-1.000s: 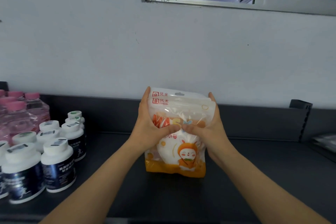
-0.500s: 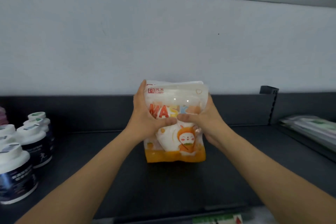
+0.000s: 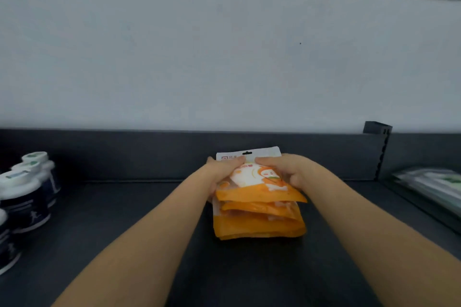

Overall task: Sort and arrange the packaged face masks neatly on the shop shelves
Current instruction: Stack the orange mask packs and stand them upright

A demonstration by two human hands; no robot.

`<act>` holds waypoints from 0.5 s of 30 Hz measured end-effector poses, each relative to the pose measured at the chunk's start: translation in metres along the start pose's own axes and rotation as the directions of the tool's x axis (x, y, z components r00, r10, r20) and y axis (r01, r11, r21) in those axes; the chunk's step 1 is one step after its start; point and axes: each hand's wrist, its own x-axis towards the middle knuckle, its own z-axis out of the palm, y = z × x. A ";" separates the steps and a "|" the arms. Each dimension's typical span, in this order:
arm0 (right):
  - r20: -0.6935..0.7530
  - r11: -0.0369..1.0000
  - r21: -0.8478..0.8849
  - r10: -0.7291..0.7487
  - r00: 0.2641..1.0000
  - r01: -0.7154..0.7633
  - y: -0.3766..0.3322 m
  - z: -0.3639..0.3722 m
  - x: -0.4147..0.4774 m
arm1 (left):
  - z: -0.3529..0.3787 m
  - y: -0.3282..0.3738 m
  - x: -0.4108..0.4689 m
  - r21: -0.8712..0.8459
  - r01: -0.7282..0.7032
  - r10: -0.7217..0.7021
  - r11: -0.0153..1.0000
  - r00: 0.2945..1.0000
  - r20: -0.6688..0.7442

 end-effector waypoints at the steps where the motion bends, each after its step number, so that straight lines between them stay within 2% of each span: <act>1: -0.005 1.000 -0.017 0.002 1.000 -0.002 -0.002 0.000 0.003 | 0.000 0.000 0.005 -0.028 -0.025 0.024 0.999 1.000 -0.020; 4: 0.015 0.998 -0.056 0.030 0.999 -0.029 -0.005 -0.004 0.011 | -0.002 0.000 0.008 -0.085 -0.077 0.075 0.993 0.997 -0.023; 7: 0.052 0.996 -0.081 0.040 0.998 -0.036 -0.005 -0.012 0.012 | -0.010 -0.001 0.004 -0.209 -0.061 0.065 0.976 0.998 0.013; 10: 0.123 0.996 -0.085 -0.022 0.992 0.032 -0.012 -0.015 0.005 | -0.014 0.006 -0.011 -0.134 -0.055 0.066 0.989 0.994 0.084; 13: 0.257 0.985 -0.033 -0.154 0.954 0.168 -0.034 -0.020 -0.006 | -0.014 0.033 -0.027 -0.095 -0.156 0.160 0.983 0.986 0.040; 15: 0.283 0.981 -0.026 -0.179 0.942 0.194 -0.049 -0.027 -0.016 | -0.015 0.052 -0.037 -0.106 -0.221 0.220 0.970 0.975 -0.019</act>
